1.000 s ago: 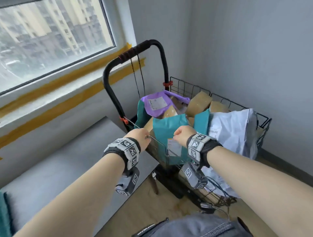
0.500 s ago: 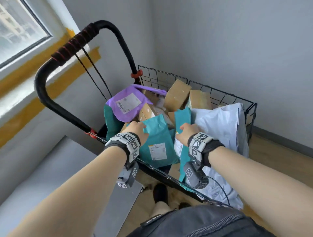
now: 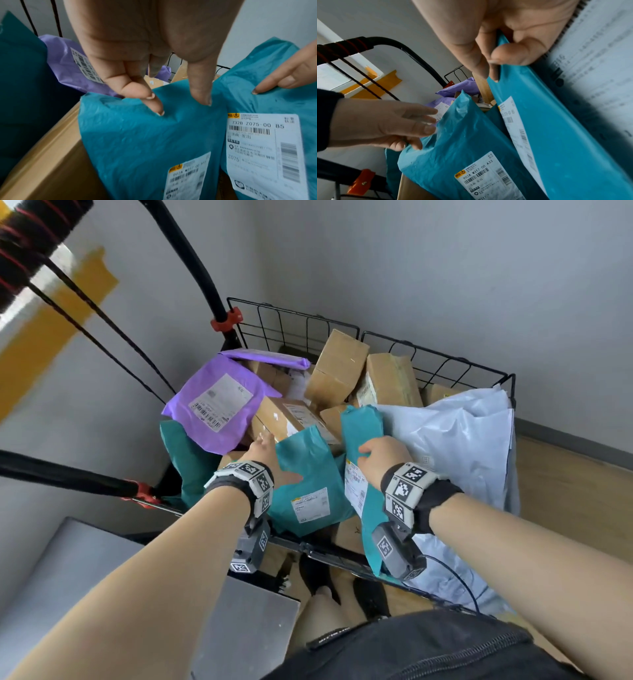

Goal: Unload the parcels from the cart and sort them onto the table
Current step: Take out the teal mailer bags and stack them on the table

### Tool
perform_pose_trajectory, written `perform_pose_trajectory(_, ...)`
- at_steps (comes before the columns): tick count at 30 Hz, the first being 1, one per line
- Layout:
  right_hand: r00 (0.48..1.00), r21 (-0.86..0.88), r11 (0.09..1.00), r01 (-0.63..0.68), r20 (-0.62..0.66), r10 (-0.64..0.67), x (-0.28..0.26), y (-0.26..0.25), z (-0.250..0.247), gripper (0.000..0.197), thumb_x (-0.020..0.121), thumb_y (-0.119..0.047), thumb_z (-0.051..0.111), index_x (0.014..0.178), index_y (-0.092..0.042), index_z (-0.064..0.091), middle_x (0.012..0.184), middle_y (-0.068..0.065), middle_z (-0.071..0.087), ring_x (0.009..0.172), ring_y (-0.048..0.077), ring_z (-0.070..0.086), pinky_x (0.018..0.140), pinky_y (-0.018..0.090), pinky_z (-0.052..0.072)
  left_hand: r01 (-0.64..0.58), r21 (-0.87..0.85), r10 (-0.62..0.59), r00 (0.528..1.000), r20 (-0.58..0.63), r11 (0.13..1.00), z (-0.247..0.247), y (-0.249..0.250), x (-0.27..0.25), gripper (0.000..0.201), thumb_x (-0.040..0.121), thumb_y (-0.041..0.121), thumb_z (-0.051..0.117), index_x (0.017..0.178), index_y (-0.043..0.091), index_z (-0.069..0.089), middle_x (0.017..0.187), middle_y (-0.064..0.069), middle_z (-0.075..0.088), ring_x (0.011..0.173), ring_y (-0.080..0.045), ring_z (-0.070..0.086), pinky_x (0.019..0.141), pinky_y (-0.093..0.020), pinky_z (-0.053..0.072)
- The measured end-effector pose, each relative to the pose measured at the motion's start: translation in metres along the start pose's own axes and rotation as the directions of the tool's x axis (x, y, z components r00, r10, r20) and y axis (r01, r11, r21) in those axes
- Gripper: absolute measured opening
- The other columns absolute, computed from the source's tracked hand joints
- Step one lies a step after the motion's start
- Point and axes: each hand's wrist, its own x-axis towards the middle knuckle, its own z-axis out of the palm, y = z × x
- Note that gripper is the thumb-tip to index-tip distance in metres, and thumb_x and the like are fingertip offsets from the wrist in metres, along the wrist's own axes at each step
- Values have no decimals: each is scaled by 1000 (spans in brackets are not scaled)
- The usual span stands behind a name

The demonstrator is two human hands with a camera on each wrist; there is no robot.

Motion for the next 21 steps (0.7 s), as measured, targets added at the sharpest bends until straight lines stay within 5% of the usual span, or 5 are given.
perform_pose_trajectory(3, 1000, 18, 1000, 6, -1, -6, -1, 2, -1, 32, 92, -17, 50, 119, -7, 63, 129, 13, 58, 117, 30, 54, 101, 35, 42, 11, 10, -11, 998, 70, 1000, 8, 0, 2, 112, 72, 47, 76, 149, 8, 4, 144, -12, 40, 129, -28, 44, 100, -36, 38)
perform_pose_trajectory(8, 1000, 32, 999, 13, 10, -13, -6, 2, -1, 33, 93, -18, 49, 119, -4, 62, 128, 14, 58, 116, 31, 54, 100, 36, 43, 34, 54, -40, 994, 104, 998, 20, -1, -1, 102, 68, 36, 82, 145, 11, 20, 140, -13, 36, 121, -32, 50, 98, -41, 46)
perform_pose_trajectory(13, 998, 83, 996, 42, 33, -45, -14, 12, 1, 36, 93, -19, 50, 123, 0, 59, 131, 18, 55, 110, 35, 58, 96, 41, 47, -27, 252, -5, 992, 125, 967, 26, 8, -8, 35, 84, 26, 66, 112, 5, 63, 101, -9, 64, 86, -28, 56, 73, -31, 46)
perform_pose_trajectory(17, 995, 171, 980, 99, -30, -95, -26, 20, -5, 39, 92, -19, 51, 127, -2, 57, 135, 14, 52, 110, 34, 59, 95, 43, 50, 30, 214, -22, 999, -38, 976, 28, 16, -28, 22, 92, 15, 53, 109, 3, 62, 92, -9, 61, 90, -27, 58, 82, -31, 49)
perform_pose_trajectory(21, 980, 222, 955, 197, -82, -184, -46, 20, -21, 39, 93, -19, 50, 129, -5, 55, 137, 13, 51, 110, 33, 60, 95, 43, 49, 70, 122, -37, 967, -253, 990, 11, 26, -63, 30, 96, 12, 47, 124, 8, 54, 119, -14, 61, 108, -31, 60, 88, -38, 48)
